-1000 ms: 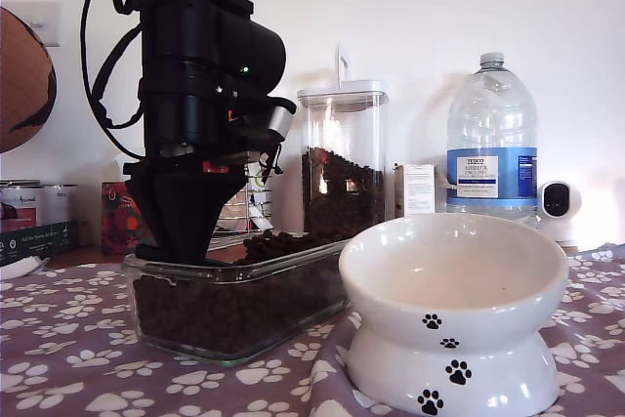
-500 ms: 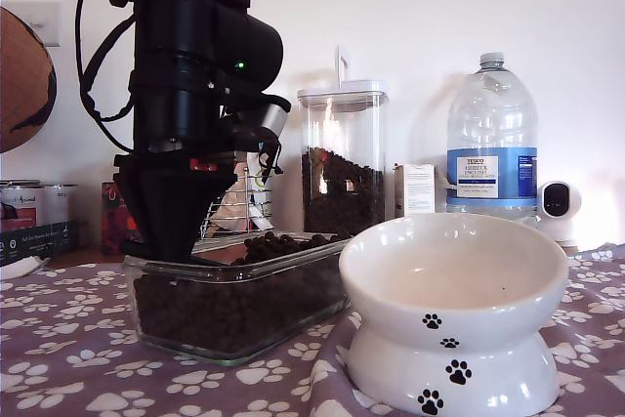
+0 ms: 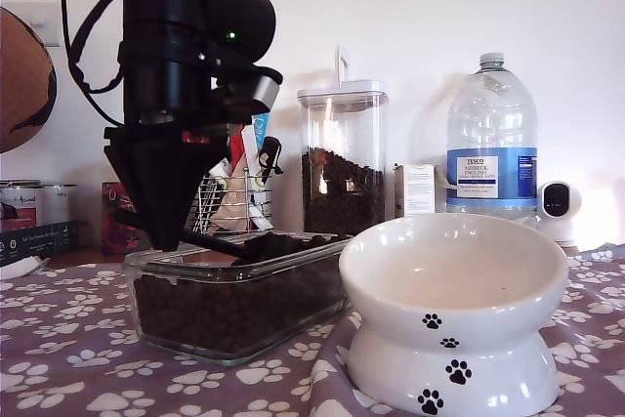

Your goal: Measure one spoon of cat food and pour it into the food bowl

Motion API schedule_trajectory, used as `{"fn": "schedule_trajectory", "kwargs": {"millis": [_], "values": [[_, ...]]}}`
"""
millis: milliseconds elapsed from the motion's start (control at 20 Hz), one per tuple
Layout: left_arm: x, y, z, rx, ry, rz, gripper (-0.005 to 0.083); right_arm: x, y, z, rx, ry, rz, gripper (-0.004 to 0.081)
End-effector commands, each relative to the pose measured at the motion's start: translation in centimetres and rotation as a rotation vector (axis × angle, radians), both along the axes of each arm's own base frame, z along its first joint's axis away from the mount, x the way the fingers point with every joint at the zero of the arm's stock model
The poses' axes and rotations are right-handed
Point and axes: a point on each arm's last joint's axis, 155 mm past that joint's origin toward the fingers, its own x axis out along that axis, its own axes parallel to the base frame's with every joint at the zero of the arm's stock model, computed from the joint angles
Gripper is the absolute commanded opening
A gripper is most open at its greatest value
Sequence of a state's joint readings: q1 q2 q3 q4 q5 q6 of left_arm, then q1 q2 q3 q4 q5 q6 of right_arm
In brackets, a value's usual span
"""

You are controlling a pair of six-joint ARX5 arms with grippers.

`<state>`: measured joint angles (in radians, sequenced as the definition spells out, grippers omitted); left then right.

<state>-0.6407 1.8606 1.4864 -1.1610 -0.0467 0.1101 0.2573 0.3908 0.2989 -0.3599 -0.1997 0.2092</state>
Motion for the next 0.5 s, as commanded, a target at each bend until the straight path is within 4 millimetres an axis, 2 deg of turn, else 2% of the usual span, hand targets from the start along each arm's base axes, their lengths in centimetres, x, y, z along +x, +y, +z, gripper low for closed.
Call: {"fn": "schedule_trajectory", "kwargs": {"millis": [0, 450], "values": [[-0.78, 0.57, 0.13, 0.010, 0.014, 0.006, -0.0021, 0.06, 0.13, 0.12, -0.002, -0.005, 0.006, -0.0011], [-1.78, 0.51, 0.69, 0.013, 0.025, -0.007, -0.0021, 0.07, 0.12, 0.14, -0.005, -0.007, 0.007, -0.0011]]}}
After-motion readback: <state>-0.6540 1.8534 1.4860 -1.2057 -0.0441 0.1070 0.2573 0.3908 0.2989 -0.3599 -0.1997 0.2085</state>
